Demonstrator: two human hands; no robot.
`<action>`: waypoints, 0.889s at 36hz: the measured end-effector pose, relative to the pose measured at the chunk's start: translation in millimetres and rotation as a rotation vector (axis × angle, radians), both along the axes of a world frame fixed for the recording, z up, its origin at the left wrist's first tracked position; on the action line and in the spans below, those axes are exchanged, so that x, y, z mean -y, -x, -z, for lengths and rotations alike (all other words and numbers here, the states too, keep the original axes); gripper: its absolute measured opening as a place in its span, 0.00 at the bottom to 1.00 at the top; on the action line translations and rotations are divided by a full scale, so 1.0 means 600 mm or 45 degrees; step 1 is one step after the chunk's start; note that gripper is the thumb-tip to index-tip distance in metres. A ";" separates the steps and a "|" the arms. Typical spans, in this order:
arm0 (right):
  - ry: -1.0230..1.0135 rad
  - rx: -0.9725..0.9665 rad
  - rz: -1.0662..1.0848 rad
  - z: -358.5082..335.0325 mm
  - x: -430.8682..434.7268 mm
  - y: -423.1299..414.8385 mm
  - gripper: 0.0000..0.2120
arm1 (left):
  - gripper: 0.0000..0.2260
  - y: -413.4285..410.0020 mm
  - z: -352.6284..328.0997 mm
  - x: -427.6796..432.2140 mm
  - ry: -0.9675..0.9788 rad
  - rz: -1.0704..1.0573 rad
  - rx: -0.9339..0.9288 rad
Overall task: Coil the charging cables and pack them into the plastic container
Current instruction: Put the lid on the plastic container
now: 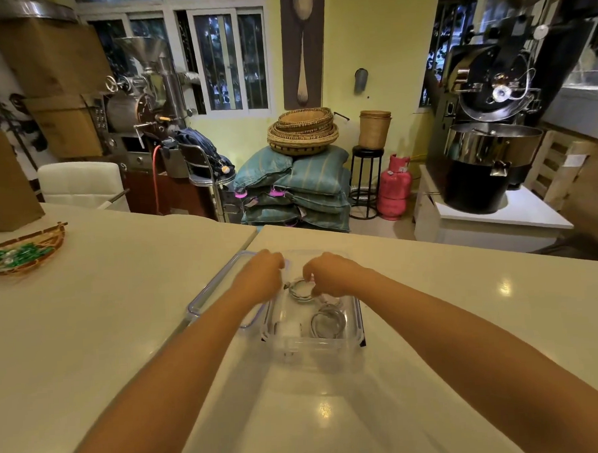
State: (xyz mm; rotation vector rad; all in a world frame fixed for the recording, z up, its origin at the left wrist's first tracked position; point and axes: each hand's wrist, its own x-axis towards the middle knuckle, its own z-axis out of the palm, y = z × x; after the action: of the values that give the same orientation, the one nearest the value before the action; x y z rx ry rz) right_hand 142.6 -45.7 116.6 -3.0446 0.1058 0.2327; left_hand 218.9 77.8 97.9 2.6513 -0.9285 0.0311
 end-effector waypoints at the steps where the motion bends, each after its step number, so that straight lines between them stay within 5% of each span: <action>1: -0.045 0.041 -0.003 -0.007 -0.006 -0.003 0.18 | 0.13 -0.011 -0.001 -0.016 0.055 -0.049 0.007; 11: -0.382 0.130 -0.066 -0.018 -0.121 -0.046 0.21 | 0.14 -0.091 0.060 -0.154 -0.054 -0.454 -0.174; 18: -0.867 -0.005 0.315 0.020 -0.198 -0.079 0.20 | 0.16 -0.110 0.089 -0.167 -0.091 -0.482 -0.273; 27: -0.769 -0.253 0.720 0.068 -0.223 -0.125 0.28 | 0.02 -0.111 0.099 -0.168 -0.028 -0.414 -0.400; 32: -0.987 -0.204 0.913 0.070 -0.226 -0.123 0.33 | 0.08 -0.113 0.096 -0.167 0.029 -0.418 -0.421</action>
State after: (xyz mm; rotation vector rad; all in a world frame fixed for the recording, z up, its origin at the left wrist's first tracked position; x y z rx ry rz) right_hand 216.3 90.2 74.7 -2.0565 0.8616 0.3486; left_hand 286.6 178.1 40.0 2.6464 -0.3824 -0.3075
